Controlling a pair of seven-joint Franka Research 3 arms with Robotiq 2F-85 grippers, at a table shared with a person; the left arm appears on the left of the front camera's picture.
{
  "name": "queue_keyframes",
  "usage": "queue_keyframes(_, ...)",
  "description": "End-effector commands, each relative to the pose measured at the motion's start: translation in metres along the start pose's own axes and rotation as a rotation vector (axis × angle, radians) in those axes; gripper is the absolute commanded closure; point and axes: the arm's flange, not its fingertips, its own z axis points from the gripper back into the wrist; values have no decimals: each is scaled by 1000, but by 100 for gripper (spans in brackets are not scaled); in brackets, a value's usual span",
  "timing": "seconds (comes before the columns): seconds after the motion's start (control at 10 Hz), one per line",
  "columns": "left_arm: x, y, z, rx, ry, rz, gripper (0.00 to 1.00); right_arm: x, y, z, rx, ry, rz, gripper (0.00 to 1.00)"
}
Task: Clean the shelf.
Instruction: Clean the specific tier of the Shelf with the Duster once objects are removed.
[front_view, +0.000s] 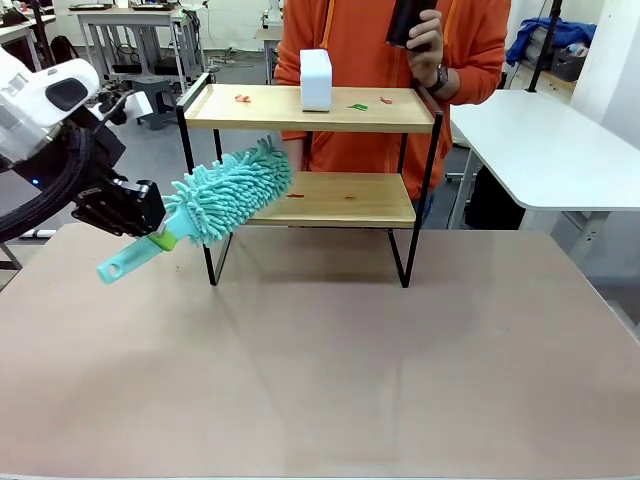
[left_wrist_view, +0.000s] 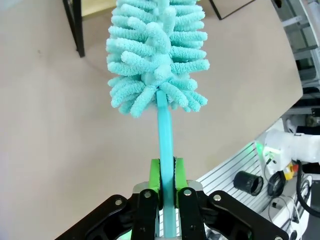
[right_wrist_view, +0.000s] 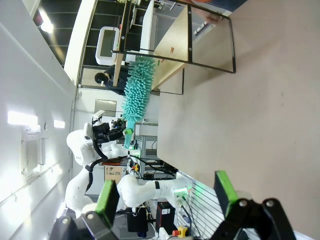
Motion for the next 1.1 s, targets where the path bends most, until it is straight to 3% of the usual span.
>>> queue_keyframes(0.0,9,-1,-2,21,-31,18,88,1,1,0,3,3,26,0)
queue_keyframes(0.4,28,-4,-10,26,-154,77,88,1,1,0,3,3,26,0)
queue_keyframes(1.0,57,3,-49,117,-115,163,88,1,1,0,3,3,26,0)
